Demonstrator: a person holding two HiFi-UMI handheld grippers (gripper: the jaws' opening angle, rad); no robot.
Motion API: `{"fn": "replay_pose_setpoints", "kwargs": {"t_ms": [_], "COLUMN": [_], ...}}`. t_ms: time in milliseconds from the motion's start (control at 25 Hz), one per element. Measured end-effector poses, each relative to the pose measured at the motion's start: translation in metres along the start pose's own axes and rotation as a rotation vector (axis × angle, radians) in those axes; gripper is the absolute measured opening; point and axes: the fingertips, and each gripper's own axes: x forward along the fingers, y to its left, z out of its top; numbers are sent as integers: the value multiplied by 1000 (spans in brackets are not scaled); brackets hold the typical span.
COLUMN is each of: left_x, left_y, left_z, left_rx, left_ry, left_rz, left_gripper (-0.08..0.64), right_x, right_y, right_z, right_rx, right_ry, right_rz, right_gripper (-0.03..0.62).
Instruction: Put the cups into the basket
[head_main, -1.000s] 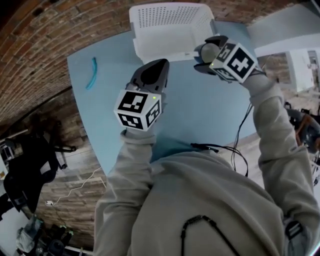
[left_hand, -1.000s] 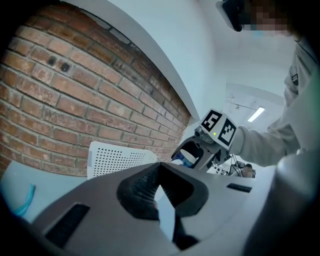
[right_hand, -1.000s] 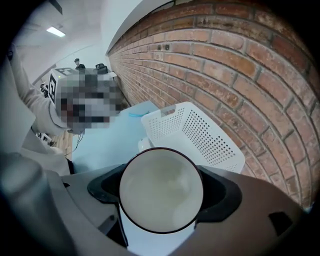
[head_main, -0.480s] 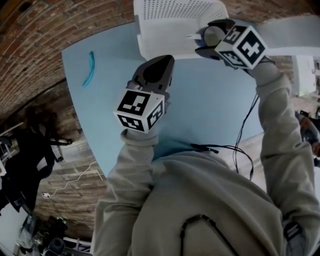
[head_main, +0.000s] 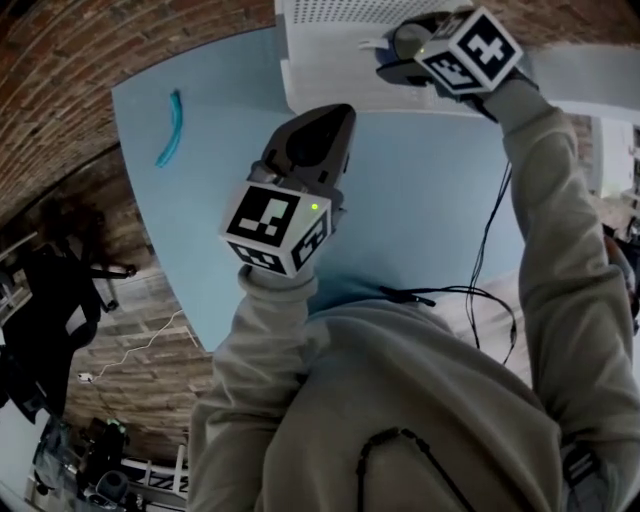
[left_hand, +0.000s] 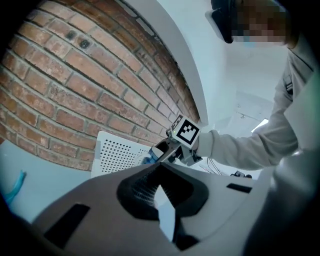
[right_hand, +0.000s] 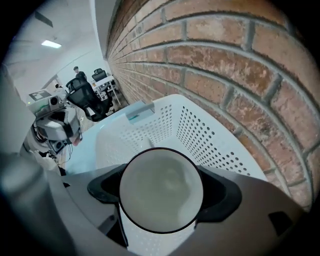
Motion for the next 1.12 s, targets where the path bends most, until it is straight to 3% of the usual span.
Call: {"fn": "replay_pose_setpoints", "kwargs": {"t_ms": [480,640,880,1120], "left_x": [-7,-7,-9,-7], "left_y": [11,11,15,17], "left_z": [-4,-5,-9,-16], "left_rx": [-24,-27,-25,-29], "left_ry": [-12,-3,7,18], "left_rz": [18,20,25,32], "left_gripper": [-5,-5,-5,-5], "right_x": [102,124,148,154], "right_y": [-11,-5,-13,-18], "right_z": [-41,-49,-62,-61], "right_rx": [-27,-28,-29,8], "right_ry": [188,203,238,195], "right_rz": [26,61,35,49], "right_gripper": [420,420,419,419]}}
